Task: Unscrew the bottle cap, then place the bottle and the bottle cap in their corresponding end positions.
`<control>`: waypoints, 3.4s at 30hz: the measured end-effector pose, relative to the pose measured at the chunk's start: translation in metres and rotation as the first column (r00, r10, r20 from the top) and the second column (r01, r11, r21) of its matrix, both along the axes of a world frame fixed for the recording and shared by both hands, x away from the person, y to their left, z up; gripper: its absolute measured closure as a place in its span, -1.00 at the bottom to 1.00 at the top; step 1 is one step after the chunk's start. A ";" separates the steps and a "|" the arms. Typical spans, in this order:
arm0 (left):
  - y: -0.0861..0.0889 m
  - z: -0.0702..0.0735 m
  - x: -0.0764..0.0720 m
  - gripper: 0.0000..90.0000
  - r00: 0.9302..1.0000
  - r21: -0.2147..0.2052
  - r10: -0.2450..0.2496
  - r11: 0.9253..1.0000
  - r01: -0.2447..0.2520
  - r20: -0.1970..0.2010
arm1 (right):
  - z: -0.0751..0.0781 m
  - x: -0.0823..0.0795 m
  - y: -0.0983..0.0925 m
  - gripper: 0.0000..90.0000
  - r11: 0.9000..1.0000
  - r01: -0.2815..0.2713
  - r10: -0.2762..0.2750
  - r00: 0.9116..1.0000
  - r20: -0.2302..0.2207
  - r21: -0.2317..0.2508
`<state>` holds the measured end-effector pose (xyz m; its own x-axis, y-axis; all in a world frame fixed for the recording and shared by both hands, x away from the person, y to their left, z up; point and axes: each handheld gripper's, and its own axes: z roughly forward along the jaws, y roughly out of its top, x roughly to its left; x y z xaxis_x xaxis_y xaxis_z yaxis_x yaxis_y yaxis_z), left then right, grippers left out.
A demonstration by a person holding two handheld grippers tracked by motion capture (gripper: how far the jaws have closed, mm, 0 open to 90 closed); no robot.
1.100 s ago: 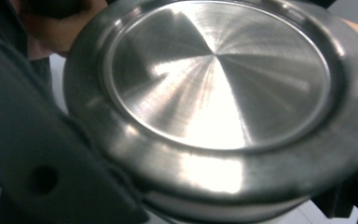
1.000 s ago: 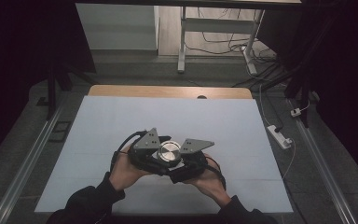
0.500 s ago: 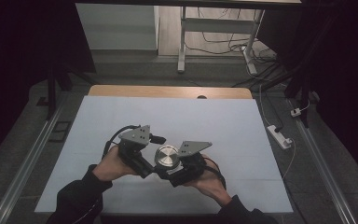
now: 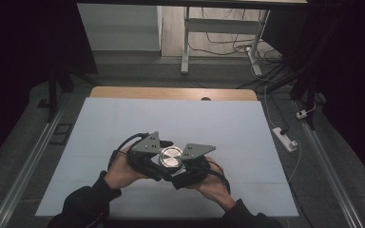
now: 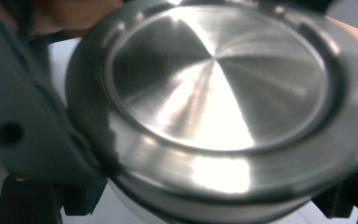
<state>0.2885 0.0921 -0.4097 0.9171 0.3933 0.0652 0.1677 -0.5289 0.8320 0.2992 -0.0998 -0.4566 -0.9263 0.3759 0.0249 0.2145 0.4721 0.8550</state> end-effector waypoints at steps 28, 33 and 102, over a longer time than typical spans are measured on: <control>0.022 0.016 -0.006 -0.54 0.999 -0.151 0.033 0.988 -0.039 -0.042 | -0.001 0.011 -0.009 -0.66 0.998 0.058 -0.058 0.998 -0.023 0.013; 0.026 0.011 -0.008 -0.54 0.999 -0.152 0.001 0.988 -0.009 -0.053 | -0.001 0.015 -0.011 -0.66 0.999 0.040 -0.040 0.999 -0.011 0.006; 0.007 -0.088 -0.019 -0.54 0.995 -0.102 -0.068 0.993 0.061 -0.069 | -0.024 0.117 0.006 -0.66 0.982 0.182 -0.182 0.983 0.007 -0.051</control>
